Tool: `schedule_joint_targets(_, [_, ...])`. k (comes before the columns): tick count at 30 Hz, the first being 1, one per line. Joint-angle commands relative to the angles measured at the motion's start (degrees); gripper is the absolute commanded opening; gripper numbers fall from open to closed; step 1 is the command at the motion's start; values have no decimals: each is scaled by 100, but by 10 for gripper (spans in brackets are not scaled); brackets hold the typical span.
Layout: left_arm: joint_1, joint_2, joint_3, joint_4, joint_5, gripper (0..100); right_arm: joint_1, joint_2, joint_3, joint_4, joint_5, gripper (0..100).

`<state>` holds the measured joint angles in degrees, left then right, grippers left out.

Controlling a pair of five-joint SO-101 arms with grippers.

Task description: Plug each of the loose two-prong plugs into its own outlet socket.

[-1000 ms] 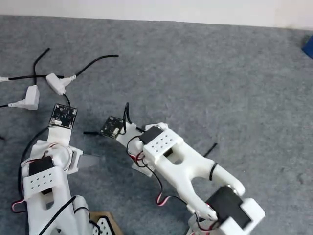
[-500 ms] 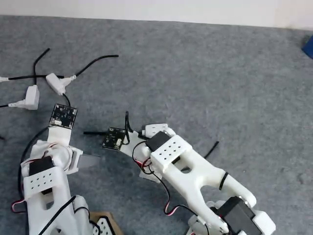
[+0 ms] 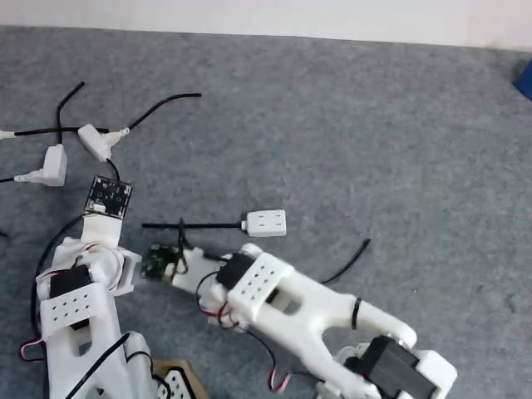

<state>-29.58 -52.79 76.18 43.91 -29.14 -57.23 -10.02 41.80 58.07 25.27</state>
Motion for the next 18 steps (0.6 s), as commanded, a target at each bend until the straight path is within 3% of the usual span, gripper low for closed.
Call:
schedule_joint_targets(1, [57,-101,-22,53,-53,511,681,-13,-13,444,967,347])
schedule_joint_targets(5, [57,-101,-22,53,-53,511,1411,-22,-13,778,2382,346])
schedule_joint_targets(11, [75,-101,-22,26,-53,511,1947,40,-4,760,2699,346])
schedule_joint_targets(18, [84,-92,-22,26,-53,511,2053,13,646,743,3200,346])
